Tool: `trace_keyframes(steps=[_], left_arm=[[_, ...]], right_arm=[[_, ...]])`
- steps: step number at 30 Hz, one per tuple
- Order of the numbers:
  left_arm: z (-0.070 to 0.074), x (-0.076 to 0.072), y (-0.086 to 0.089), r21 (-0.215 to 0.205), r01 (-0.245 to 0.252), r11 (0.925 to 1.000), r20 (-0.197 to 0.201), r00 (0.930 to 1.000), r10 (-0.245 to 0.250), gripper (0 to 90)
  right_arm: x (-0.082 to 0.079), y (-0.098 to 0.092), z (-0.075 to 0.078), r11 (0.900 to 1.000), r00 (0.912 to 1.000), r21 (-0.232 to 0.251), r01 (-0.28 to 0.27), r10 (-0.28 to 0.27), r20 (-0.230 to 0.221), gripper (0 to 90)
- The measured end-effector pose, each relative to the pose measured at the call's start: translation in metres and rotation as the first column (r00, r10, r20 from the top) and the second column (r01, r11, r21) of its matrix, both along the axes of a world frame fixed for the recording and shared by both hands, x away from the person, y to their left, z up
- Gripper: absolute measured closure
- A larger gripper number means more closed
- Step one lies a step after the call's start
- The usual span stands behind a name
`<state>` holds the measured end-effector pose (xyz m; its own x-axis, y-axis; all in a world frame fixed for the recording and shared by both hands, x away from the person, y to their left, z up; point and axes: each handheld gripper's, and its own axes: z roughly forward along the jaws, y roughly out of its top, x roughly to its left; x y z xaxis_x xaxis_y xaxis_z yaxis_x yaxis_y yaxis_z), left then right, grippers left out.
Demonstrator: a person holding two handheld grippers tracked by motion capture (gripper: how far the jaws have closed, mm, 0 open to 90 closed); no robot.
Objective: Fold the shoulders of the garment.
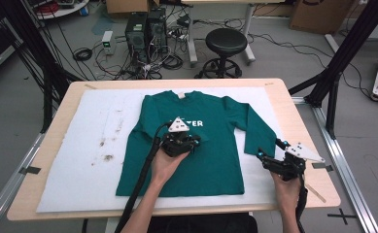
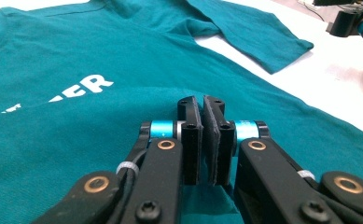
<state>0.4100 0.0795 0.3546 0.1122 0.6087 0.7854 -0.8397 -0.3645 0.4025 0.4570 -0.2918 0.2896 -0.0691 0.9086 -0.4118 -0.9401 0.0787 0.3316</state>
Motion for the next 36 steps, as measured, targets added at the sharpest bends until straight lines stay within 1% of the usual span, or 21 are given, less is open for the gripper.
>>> trace_keyframes(steps=[6,10,15,16,17,18,19,20,23,24,25,26,30,33,34,35,36], left_arm=[[0.0,0.0,-0.005,0.01,0.006,0.9999,-0.004,1.0,-0.006,85.3],[-0.001,0.001,-0.009,0.027,0.014,0.9995,-0.011,0.9998,-0.014,85.3],[-0.001,0.004,-0.013,0.039,-0.001,0.9993,-0.018,0.9998,0.002,85.0],[0.0,0.005,-0.013,0.04,0.0,0.9992,-0.023,0.9997,0.001,84.8],[0.0,0.006,-0.014,0.039,0.005,0.9992,-0.028,0.9996,-0.004,82.2],[0.0,0.007,-0.014,0.039,0.005,0.9992,-0.03,0.9995,-0.004,82.2],[0.0,0.007,-0.015,0.035,-0.002,0.9994,-0.025,0.9997,0.003,79.3],[0.0,0.007,-0.015,0.036,-0.011,0.9993,-0.017,0.9998,0.012,74.1],[0.0,0.006,-0.014,0.026,-0.024,0.9994,-0.005,0.9997,0.024,55.9],[-0.001,0.005,-0.014,0.017,-0.017,0.9997,-0.008,0.9998,0.017,53.1],[-0.001,0.004,-0.012,0.013,-0.018,0.9998,-0.005,0.9998,0.018,53.1],[-0.001,0.003,-0.011,0.007,-0.019,0.9998,-0.001,0.9998,0.019,49.2],[-0.001,-0.002,-0.006,0.001,-0.018,0.9998,0.009,0.9998,0.018,46.0],[0.0,0.001,-0.009,0.005,-0.024,0.9997,0.013,0.9996,0.024,47.2],[0.0,0.003,-0.012,0.001,-0.042,0.9991,0.018,0.9989,0.042,54.1],[0.001,0.005,-0.015,-0.006,-0.069,0.9976,0.022,0.9974,0.069,58.6],[0.002,0.008,-0.018,-0.009,-0.079,0.9969,0.014,0.9968,0.079,58.6]], right_arm=[[0.0,0.0,0.0,1.0,1.0,0.0,0.0,0.0,0.0,19.2],[0.0,0.0,0.0,1.0,1.0,0.0,-0.001,0.001,0.0,19.2],[0.0,0.0,0.0,1.0,1.0,-0.001,-0.001,0.001,0.0,19.2],[0.0,0.0,0.0,1.0,1.0,0.0,-0.001,0.001,0.0,19.2],[0.0,0.0,0.0,1.0,1.0,0.0,0.001,-0.001,0.0,19.2],[0.0,0.0,0.0,1.0,1.0,0.0,0.001,-0.001,0.0,19.2],[0.0,0.0,0.0,1.0,1.0,0.0,0.001,-0.001,0.0,19.2],[0.0,0.0,0.0,1.0,1.0,0.0,0.001,-0.001,0.001,19.2],[0.0,0.0,0.0,1.0,1.0,0.001,0.001,-0.001,-0.001,19.2],[0.0,0.0,0.0,1.0,1.0,0.001,0.001,-0.001,-0.001,19.2],[0.0,0.0,0.0,1.0,1.0,0.001,0.001,-0.001,-0.001,19.2],[0.0,0.0,0.0,1.0,1.0,0.001,0.003,-0.003,0.0,19.2],[0.0,0.0,0.0,1.0,1.0,0.001,0.003,-0.003,0.0,19.2],[0.0,0.0,0.0,1.0,1.0,0.002,0.003,-0.003,-0.002,19.2],[0.0,0.001,0.0,1.0,1.0,0.002,0.007,-0.007,-0.002,19.2],[0.0,0.001,0.0,1.0,1.0,0.001,0.005,-0.005,-0.006,19.2],[0.0,0.001,0.0,1.0,1.0,0.001,0.005,-0.005,-0.006,19.2]])
